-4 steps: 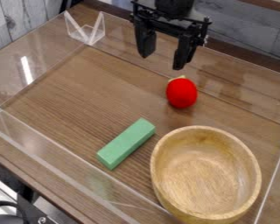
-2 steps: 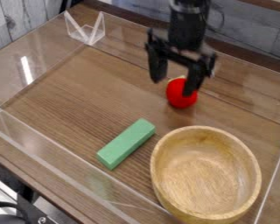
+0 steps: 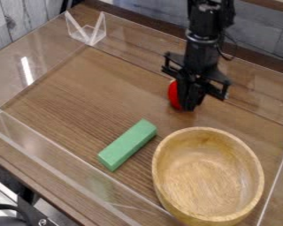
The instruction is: Move the red fruit to the left
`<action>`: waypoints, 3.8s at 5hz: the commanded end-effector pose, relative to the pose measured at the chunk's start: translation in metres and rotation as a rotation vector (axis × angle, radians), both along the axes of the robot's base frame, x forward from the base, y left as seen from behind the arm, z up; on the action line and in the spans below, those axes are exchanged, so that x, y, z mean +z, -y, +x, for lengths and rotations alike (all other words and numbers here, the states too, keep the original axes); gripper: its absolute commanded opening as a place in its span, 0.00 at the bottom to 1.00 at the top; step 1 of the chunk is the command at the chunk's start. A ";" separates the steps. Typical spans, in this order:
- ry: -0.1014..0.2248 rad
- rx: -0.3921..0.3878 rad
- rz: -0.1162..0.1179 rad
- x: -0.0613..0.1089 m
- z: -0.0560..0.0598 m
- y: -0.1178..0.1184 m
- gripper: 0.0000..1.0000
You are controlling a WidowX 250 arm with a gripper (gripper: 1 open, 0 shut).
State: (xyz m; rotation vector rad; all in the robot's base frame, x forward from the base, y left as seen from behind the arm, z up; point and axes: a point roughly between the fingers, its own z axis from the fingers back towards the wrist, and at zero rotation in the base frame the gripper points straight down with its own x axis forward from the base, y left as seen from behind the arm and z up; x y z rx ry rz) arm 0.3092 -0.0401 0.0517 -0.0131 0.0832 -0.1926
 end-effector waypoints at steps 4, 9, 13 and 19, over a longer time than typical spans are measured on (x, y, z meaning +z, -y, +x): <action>0.110 0.001 -0.057 -0.001 0.014 -0.006 0.00; 0.126 -0.043 -0.080 0.012 0.019 0.001 0.00; 0.116 0.039 -0.083 -0.015 0.044 -0.028 1.00; 0.224 -0.044 -0.106 0.061 0.044 -0.048 0.00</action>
